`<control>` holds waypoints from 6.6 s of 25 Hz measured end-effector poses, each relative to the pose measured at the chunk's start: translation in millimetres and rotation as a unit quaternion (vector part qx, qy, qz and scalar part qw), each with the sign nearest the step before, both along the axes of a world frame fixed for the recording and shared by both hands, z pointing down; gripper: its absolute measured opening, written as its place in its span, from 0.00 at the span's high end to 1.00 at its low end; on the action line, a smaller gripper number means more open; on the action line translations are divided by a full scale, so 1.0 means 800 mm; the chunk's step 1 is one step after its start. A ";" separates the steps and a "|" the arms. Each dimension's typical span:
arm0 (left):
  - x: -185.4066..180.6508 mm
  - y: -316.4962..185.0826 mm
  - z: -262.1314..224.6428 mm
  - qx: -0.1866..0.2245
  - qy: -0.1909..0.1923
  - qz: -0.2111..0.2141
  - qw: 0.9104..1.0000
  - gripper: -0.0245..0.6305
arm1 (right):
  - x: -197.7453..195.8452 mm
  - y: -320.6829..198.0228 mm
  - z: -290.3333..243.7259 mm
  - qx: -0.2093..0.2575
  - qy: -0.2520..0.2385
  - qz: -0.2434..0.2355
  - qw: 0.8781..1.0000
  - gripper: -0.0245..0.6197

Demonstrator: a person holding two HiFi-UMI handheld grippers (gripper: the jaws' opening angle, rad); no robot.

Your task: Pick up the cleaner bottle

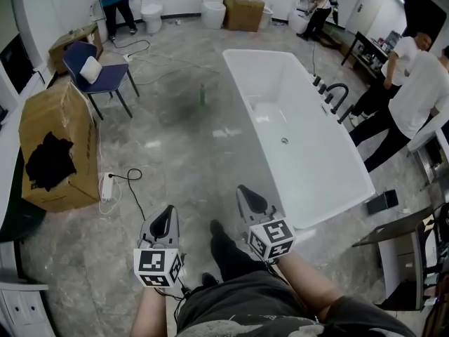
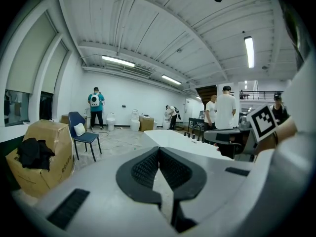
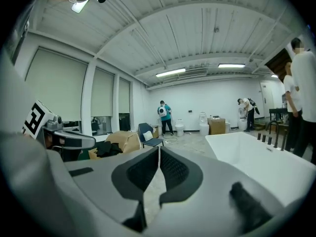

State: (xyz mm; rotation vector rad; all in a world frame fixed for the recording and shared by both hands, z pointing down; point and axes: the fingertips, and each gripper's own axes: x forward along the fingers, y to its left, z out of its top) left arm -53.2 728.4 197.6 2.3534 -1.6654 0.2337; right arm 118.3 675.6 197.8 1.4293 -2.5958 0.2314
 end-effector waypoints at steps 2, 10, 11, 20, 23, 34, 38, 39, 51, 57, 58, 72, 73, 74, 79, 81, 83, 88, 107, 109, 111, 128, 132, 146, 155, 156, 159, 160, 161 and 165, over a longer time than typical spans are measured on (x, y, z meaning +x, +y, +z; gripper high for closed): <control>-0.005 -0.022 0.005 -0.003 -0.003 -0.002 1.000 0.94 | 0.000 -0.023 0.013 -0.004 -0.006 0.012 1.000 0.92; -0.003 -0.160 0.021 -0.017 -0.013 -0.008 1.000 0.94 | 0.006 -0.160 0.066 -0.044 0.009 0.013 0.999 0.92; -0.003 -0.182 0.022 -0.017 -0.013 -0.012 1.000 0.94 | 0.007 -0.182 0.070 -0.047 0.008 0.011 0.999 0.92; 0.020 -0.352 0.029 -0.030 -0.003 -0.009 1.000 0.94 | 0.014 -0.361 0.075 -0.052 0.004 0.004 0.999 0.92; 0.025 -0.388 0.033 -0.033 0.005 -0.006 0.999 0.94 | 0.010 -0.398 0.076 -0.050 0.001 -0.005 0.999 0.92; -0.005 -0.486 0.041 -0.037 0.020 -0.013 0.999 0.94 | -0.027 -0.476 0.099 -0.077 0.010 -0.026 0.997 0.91; -0.025 -0.550 0.056 -0.038 0.029 0.003 0.999 0.94 | -0.049 -0.525 0.117 -0.098 0.018 -0.020 0.995 0.87; -0.033 -0.570 0.060 -0.040 0.033 0.006 0.999 0.94 | -0.057 -0.542 0.119 -0.100 0.016 -0.015 0.995 0.85; -0.150 -0.841 0.088 -0.045 0.001 0.044 0.998 0.94 | -0.123 -0.799 0.133 -0.102 0.001 0.093 0.990 0.83; -0.184 -0.938 0.085 -0.034 -0.014 0.052 0.998 0.94 | -0.138 -0.882 0.134 -0.102 0.009 0.134 0.986 0.83; -0.189 -0.951 0.086 -0.033 -0.015 0.050 0.998 0.94 | -0.140 -0.893 0.134 -0.103 0.008 0.140 0.985 0.84; -0.204 -1.100 0.164 -0.063 -0.032 0.026 0.997 0.94 | -0.133 -1.044 0.243 -0.146 0.030 0.130 0.980 0.86; -0.204 -1.114 0.175 -0.068 -0.032 0.022 0.997 0.94 | -0.131 -1.061 0.257 -0.149 0.034 0.129 0.980 0.86; -0.203 -1.128 0.186 -0.072 -0.031 0.017 0.997 0.94 | -0.128 -1.078 0.271 -0.153 0.035 0.128 0.979 0.86; -0.190 -1.211 0.237 -0.088 -0.038 0.008 0.995 0.94 | -0.108 -1.171 0.332 -0.170 0.033 0.134 0.976 0.86; -0.185 -1.250 0.256 -0.094 -0.047 0.010 0.994 0.94 | -0.104 -1.211 0.352 -0.174 0.030 0.137 0.975 0.86; -0.179 -1.286 0.276 -0.101 -0.054 0.013 0.993 0.94 | -0.101 -1.248 0.373 -0.177 0.029 0.138 0.974 0.86; -0.166 -1.369 0.331 -0.116 -0.051 0.005 0.992 0.94 | -0.089 -1.326 0.439 -0.190 0.022 0.152 0.970 0.86; -0.147 -1.442 0.668 -0.108 -0.015 0.005 0.994 0.94 | -0.081 -1.392 0.806 -0.201 0.032 0.132 0.970 0.74; -0.145 -1.449 0.698 -0.104 -0.014 0.003 0.994 0.94 | -0.084 -1.398 0.843 -0.207 0.032 0.128 0.969 0.70; -0.144 -1.459 0.727 -0.101 -0.013 0.003 0.995 0.94 | -0.090 -1.408 0.873 -0.200 0.035 0.121 0.972 0.66; -0.151 -1.534 0.878 -0.078 0.014 -0.026 0.997 0.94 | -0.120 -1.503 1.034 -0.164 0.047 0.114 0.979 0.55; -0.150 -1.539 0.893 -0.092 0.008 -0.023 0.995 0.94 | -0.132 -1.513 1.047 -0.161 0.049 0.101 0.981 0.55; -0.134 -1.573 0.901 -0.082 0.005 0.017 0.997 0.94 | -0.131 -1.558 1.066 -0.146 0.045 0.135 0.979 0.55; -0.152 -1.568 0.900 -0.086 0.017 0.001 0.996 0.94 | -0.134 -1.566 1.069 -0.148 0.035 0.153 0.976 0.55; -0.153 -1.568 0.900 -0.086 0.018 0.000 0.996 0.94 | -0.134 -1.566 1.070 -0.150 0.031 0.154 0.976 0.55; -0.155 -1.566 0.900 -0.085 0.029 -0.001 0.996 0.94 | -0.133 -1.564 1.081 -0.158 0.029 0.160 0.974 0.55; -0.155 -1.566 0.900 -0.085 0.032 -0.001 0.996 0.94 | -0.132 -1.564 1.084 -0.158 0.031 0.162 0.974 0.55; -0.155 -1.566 0.900 -0.085 0.032 -0.002 0.996 0.94 | -0.131 -1.565 1.086 -0.158 0.031 0.164 0.973 0.55; -0.161 -1.567 0.903 -0.087 0.027 -0.005 0.996 0.94 | -0.126 -1.570 1.083 -0.152 0.042 0.168 0.973 0.62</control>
